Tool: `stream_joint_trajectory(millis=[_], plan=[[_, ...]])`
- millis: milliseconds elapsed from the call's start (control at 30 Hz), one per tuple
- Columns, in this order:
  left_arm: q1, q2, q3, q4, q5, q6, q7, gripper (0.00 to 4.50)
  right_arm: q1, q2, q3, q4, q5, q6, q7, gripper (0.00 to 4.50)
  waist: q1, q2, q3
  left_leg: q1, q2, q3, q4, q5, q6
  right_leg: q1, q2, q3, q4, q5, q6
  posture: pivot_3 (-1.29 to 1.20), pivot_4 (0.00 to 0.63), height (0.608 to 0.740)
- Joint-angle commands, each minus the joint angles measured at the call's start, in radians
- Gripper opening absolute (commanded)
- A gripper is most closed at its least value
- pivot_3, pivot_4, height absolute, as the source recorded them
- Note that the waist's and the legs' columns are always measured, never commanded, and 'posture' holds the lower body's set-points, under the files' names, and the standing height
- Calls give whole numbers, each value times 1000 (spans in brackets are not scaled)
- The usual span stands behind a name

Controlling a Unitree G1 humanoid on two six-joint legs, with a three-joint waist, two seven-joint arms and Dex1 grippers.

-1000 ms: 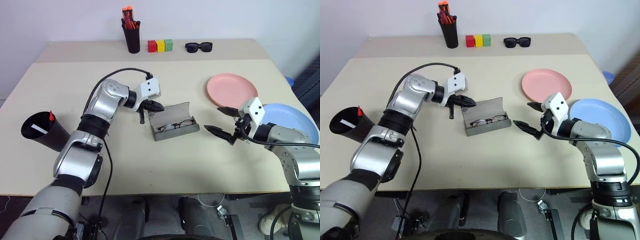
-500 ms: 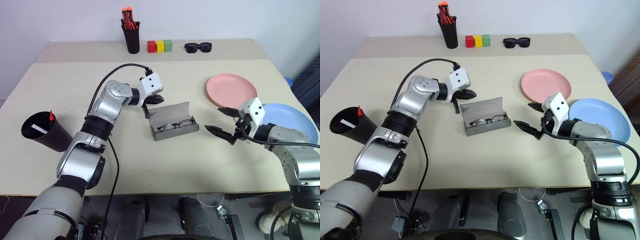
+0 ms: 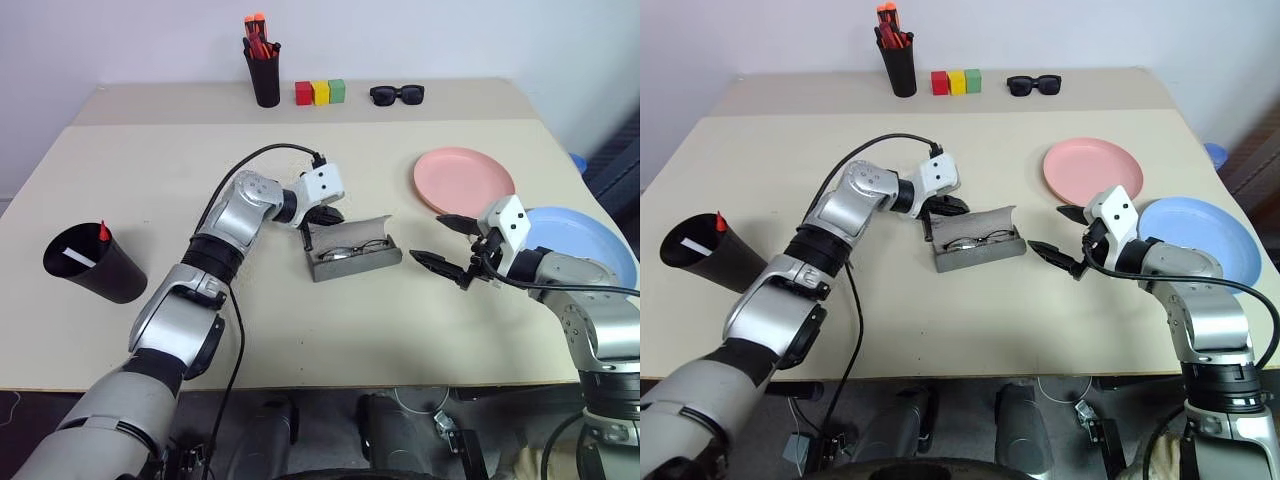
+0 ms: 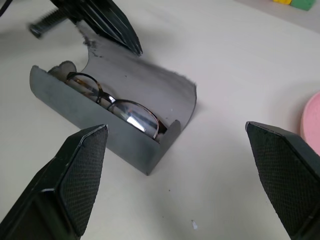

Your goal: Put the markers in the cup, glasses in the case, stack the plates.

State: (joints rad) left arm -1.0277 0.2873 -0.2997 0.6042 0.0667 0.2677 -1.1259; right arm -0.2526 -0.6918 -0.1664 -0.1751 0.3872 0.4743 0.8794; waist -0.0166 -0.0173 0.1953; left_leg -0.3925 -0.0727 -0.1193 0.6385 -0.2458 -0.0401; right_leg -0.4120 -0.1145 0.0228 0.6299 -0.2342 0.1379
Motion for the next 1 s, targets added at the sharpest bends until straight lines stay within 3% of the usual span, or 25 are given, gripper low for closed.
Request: stream_joint_trajectory(millis=[33,233,467,633,700,767,1000], plan=[[50,57,-4,-167,-47,97,-92,36,5,-17,-33,-21,15,-15,-4,4500,-5,0,0,0,0,0,0,0,0,0,0,0,0,0,0,0,150,740],[175,104,-60,-385,-62,238,-123,36,0,-13,-28,3,10,-26,-10,4500,4,1,0,1,0,0,0,0,0,1,0,0,0,0,0,0,150,740],[238,102,-84,-499,-78,289,-79,36,-6,-15,-29,21,10,-32,-11,4500,4,1,-1,1,0,-1,5,-1,2,3,0,0,0,0,0,0,150,740],[224,79,8,-489,-106,187,36,36,-6,-18,-49,49,0,-57,-27,4500,3,1,-1,1,0,-1,5,-1,1,3,0,0,0,0,0,0,150,740],[233,23,110,-479,-154,57,145,36,-8,-23,-62,65,-9,-73,-43,4500,5,1,-1,1,0,-1,5,-1,1,3,0,0,0,0,0,0,150,740],[236,-4,164,-483,-182,48,204,36,-6,-32,-79,71,-19,-80,-64,4500,7,1,-1,0,0,-1,5,-1,1,3,0,0,0,0,0,0,150,740],[287,-61,157,-548,-290,79,184,36,51,-75,-164,23,-25,-21,-140,4500,8,1,-1,0,0,-1,6,-1,2,3,-1,0,0,0,0,0,150,740]])
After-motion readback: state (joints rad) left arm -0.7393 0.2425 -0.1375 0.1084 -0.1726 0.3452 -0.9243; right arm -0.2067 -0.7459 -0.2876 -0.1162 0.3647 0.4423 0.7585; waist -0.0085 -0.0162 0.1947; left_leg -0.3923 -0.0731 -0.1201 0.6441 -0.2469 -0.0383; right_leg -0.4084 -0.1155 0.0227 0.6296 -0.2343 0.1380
